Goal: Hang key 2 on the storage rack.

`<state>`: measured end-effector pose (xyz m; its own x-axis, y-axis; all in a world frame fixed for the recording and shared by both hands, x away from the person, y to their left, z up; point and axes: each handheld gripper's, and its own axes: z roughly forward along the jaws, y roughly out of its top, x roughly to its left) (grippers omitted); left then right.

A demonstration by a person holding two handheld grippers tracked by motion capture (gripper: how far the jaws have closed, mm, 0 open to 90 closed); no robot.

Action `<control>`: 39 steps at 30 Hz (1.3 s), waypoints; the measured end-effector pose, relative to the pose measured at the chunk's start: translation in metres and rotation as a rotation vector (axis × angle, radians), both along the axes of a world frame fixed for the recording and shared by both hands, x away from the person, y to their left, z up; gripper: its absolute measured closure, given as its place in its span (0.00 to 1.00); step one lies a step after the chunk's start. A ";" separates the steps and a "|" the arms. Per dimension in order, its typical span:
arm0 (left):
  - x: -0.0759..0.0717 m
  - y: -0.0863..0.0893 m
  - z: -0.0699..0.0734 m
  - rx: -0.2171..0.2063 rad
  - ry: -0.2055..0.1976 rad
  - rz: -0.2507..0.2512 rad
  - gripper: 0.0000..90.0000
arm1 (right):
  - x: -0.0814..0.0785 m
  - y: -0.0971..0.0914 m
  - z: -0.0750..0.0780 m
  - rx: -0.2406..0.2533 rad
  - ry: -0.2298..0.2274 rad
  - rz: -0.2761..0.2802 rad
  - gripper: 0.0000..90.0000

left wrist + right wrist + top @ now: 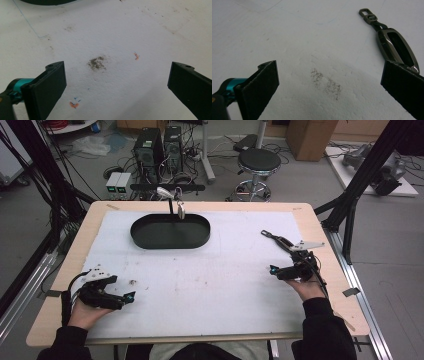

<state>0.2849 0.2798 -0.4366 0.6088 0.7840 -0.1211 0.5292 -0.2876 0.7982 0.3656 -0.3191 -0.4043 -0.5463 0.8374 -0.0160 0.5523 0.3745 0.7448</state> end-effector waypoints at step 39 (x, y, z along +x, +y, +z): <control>0.005 -0.004 -0.002 -0.001 0.001 -0.023 0.03 | 0.093 0.010 0.019 -0.160 0.111 0.039 0.01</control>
